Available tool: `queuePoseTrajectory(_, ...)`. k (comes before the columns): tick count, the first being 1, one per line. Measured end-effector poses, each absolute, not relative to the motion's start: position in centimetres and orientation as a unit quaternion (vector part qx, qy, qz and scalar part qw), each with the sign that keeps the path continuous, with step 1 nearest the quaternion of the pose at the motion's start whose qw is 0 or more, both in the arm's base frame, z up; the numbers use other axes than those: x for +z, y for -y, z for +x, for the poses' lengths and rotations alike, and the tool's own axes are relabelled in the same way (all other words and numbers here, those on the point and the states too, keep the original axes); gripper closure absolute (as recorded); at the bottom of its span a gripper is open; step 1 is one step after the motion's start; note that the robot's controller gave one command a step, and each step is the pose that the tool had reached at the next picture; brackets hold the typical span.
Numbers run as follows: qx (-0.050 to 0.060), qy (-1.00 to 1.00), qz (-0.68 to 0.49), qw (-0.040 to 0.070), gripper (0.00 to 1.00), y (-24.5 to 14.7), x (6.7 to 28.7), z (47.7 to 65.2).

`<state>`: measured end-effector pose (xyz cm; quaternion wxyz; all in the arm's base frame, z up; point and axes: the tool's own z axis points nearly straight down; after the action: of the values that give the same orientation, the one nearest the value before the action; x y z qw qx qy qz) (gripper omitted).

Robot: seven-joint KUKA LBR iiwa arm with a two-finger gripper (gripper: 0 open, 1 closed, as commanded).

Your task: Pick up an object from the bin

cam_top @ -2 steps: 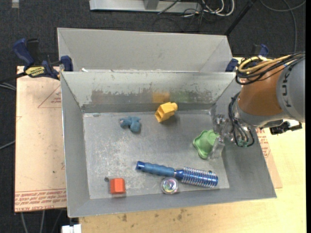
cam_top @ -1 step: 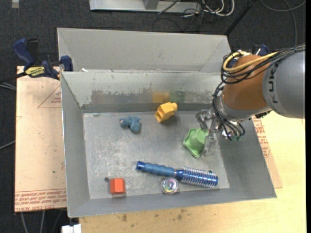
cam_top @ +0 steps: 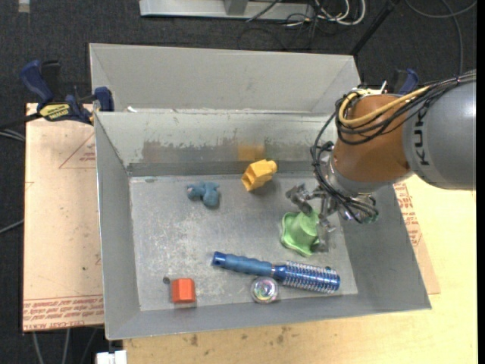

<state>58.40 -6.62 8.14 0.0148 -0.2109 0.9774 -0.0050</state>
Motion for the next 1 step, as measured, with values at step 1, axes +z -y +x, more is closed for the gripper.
queuePoseTrajectory(1, -0.005, -0.977, -0.21, 0.015, 1.0, 6.66, 8.34, 58.5)
